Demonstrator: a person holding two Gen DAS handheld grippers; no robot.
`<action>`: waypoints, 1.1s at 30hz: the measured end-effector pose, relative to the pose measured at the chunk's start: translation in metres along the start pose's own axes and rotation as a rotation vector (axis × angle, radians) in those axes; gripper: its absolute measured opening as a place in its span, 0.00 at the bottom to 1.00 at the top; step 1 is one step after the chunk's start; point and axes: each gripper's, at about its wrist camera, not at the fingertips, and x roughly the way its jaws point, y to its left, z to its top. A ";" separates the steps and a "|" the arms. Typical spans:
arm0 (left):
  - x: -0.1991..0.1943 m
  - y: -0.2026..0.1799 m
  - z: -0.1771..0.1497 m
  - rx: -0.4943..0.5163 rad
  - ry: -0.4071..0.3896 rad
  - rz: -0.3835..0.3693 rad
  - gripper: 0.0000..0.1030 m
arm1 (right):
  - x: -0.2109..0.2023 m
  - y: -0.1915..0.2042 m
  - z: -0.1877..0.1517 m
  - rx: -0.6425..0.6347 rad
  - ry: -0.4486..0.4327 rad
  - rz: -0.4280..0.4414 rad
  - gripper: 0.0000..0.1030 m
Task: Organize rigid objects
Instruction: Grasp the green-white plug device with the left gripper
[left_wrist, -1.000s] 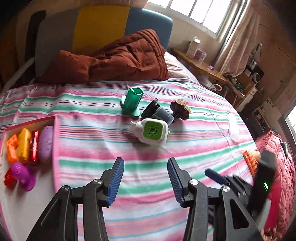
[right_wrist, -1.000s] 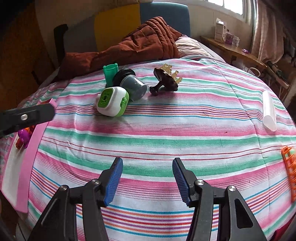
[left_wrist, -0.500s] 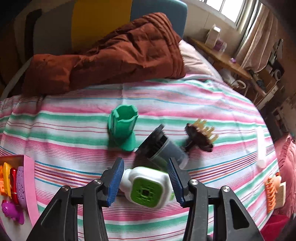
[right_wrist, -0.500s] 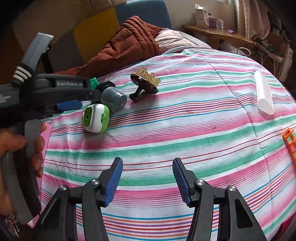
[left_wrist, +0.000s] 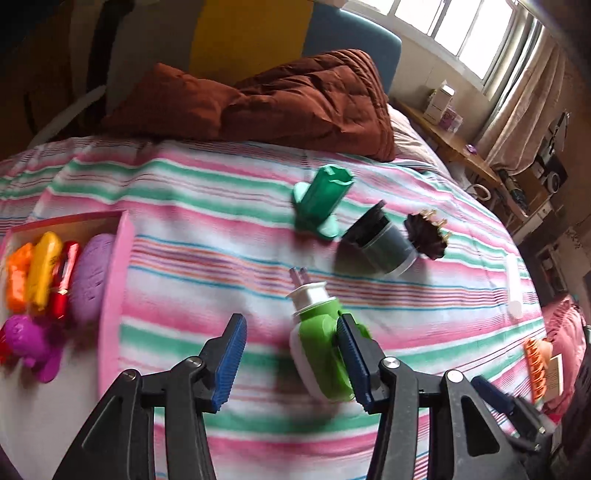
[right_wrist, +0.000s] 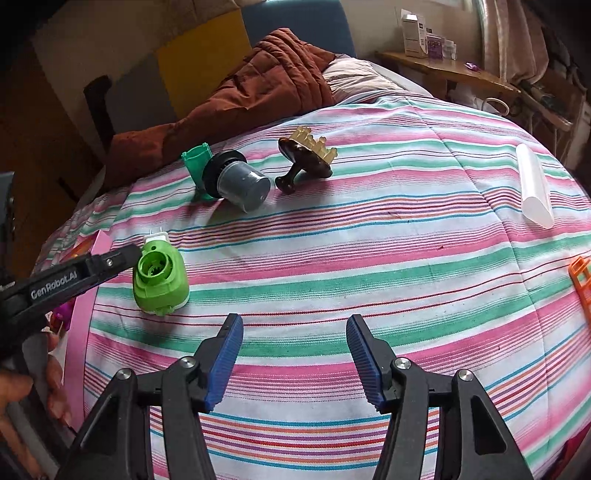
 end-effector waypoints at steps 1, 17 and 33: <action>-0.001 0.005 -0.003 -0.013 0.004 0.009 0.49 | 0.000 0.001 0.000 -0.002 0.000 0.000 0.57; 0.015 -0.042 -0.005 -0.024 0.017 0.046 0.75 | -0.007 -0.005 0.004 0.009 -0.019 -0.022 0.57; 0.011 -0.024 -0.026 0.120 -0.077 0.121 0.66 | -0.002 0.000 0.000 -0.007 0.000 -0.025 0.58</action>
